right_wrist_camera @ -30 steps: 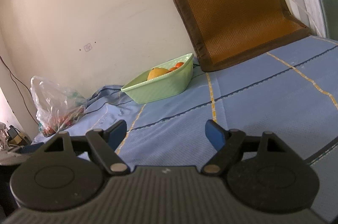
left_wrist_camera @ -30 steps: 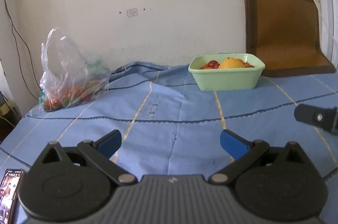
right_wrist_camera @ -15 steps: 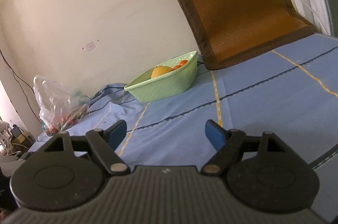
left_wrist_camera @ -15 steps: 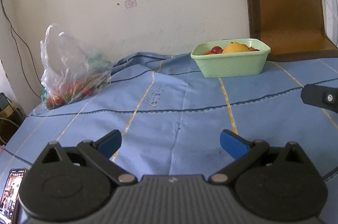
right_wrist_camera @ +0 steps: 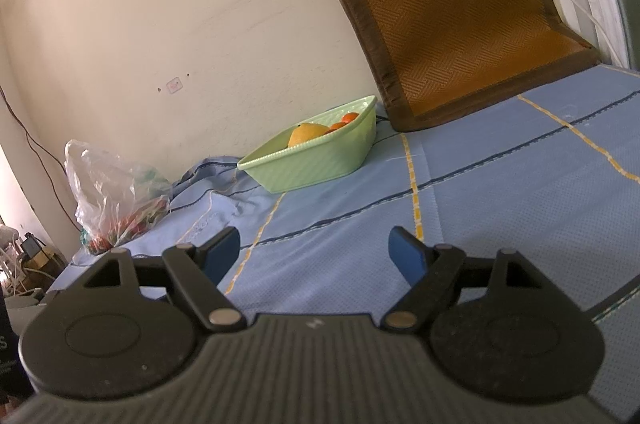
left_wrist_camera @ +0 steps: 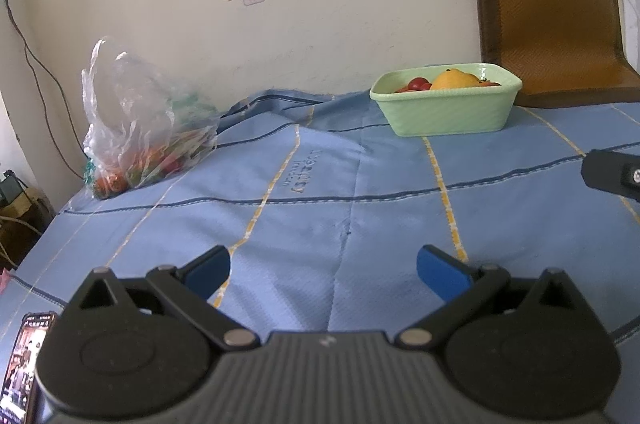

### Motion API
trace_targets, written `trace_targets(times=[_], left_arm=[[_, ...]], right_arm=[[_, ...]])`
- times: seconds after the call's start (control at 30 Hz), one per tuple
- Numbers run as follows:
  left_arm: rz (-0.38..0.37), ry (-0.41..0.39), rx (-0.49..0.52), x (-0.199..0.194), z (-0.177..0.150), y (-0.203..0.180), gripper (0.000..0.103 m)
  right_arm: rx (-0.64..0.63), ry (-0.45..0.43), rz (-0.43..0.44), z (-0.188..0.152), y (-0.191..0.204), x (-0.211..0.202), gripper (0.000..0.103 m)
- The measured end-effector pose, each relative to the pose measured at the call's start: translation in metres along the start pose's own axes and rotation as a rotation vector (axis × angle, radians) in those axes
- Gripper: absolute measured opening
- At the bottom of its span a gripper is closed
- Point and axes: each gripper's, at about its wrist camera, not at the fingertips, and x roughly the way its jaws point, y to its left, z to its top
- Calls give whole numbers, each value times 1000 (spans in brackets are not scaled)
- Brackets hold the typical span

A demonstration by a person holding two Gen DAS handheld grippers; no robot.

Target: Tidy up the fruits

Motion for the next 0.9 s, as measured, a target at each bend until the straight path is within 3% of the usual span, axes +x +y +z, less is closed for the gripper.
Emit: trace_targets(times=[0.47,0.9], left_arm=[[-25,4,-32,0,-1,6,103],[1,-20,-50,-7,3,8,103]], right_arm=[[0,0,0,0,1,0,83],[0,-1,-1,0,1,-1,83]])
